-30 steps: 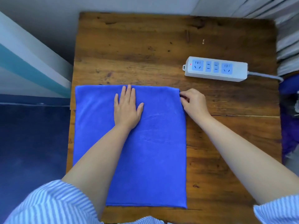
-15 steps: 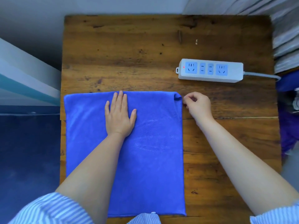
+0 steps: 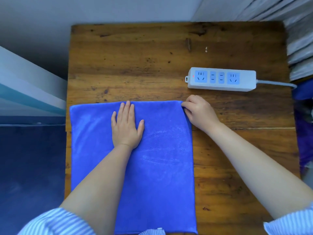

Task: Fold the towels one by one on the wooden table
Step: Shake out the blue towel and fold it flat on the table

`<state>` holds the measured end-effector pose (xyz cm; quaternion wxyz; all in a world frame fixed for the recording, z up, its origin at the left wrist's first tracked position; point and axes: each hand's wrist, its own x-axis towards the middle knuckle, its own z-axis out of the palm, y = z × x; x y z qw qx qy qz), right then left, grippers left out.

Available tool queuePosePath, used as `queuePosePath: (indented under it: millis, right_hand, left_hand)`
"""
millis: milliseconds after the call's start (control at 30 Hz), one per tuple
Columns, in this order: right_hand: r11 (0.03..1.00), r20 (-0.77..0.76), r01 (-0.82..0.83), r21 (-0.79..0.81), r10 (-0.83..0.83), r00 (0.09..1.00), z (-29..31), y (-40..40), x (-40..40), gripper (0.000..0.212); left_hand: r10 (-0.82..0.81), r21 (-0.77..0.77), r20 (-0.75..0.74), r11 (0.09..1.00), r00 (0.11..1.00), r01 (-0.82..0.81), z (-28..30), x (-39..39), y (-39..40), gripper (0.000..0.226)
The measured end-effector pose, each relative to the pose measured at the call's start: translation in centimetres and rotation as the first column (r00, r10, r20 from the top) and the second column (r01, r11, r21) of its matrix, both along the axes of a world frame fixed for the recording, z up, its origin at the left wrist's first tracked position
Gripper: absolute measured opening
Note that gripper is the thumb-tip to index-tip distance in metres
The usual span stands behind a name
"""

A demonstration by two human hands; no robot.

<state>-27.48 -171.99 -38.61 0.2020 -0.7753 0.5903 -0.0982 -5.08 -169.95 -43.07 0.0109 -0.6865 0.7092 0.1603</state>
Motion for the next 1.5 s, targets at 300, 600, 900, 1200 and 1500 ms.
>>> queuePosePath:
  millis: [300, 600, 900, 1200, 1500]
  right_hand:
    - [0.694, 0.302, 0.582, 0.424, -0.714, 0.632, -0.9, -1.3, -1.2, 0.015]
    - [0.812, 0.185, 0.548, 0.199, -0.581, 0.793, -0.1, 0.4, -0.3, 0.022]
    - [0.975, -0.152, -0.066, 0.212, 0.099, 0.983, -2.0, 2.2, 6.1, 0.055]
    - [0.955, -0.305, 0.226, 0.193, -0.161, 0.939, -3.8, 2.6, 1.9, 0.061]
    - [0.967, -0.388, 0.232, 0.105, -0.175, 0.905, -0.1, 0.3, 3.1, 0.059]
  left_hand:
    - [0.005, 0.002, -0.001, 1.0, 1.0, -0.005, 0.0, -0.1, 0.0, 0.063]
    - [0.013, 0.008, 0.026, 1.0, 1.0, -0.013, 0.1, -0.2, 0.0, 0.069]
    - [0.002, 0.005, 0.023, 1.0, 1.0, -0.002, -0.1, -0.1, 0.2, 0.069]
    - [-0.044, 0.006, -0.011, 0.999, 0.999, 0.044, -0.9, 0.6, 0.1, 0.061]
    - [0.025, -0.048, 0.103, 0.999, 0.994, -0.02, 1.1, 10.2, -3.1, 0.051]
